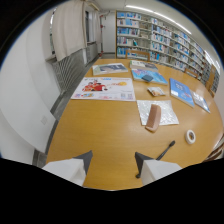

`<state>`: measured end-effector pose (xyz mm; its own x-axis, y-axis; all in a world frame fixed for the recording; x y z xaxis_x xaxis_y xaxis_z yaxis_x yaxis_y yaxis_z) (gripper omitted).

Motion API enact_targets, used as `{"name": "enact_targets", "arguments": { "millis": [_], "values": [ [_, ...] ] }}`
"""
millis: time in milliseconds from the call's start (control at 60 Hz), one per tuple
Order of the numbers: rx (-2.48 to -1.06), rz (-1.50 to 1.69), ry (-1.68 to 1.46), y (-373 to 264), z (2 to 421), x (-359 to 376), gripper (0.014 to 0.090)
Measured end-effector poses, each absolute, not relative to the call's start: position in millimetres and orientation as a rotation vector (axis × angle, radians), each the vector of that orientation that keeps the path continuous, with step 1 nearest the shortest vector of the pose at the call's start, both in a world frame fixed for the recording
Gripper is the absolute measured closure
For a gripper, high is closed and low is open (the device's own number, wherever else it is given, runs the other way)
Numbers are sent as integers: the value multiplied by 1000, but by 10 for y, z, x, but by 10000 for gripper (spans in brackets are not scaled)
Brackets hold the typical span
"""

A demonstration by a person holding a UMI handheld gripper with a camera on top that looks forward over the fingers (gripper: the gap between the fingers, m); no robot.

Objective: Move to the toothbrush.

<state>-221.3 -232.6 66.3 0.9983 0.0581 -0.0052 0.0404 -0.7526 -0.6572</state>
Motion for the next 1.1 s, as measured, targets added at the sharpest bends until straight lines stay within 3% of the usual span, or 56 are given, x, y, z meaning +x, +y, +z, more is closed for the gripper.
{"name": "enact_targets", "arguments": {
  "millis": [283, 567, 1100],
  "values": [
    [-2427, 14, -60, -2368, 689, -2161, 203],
    [-2452, 14, -39, -2796, 758, -1995, 201],
    [-2475, -89, 22, -2959, 472, -1177, 200]
  ]
}}
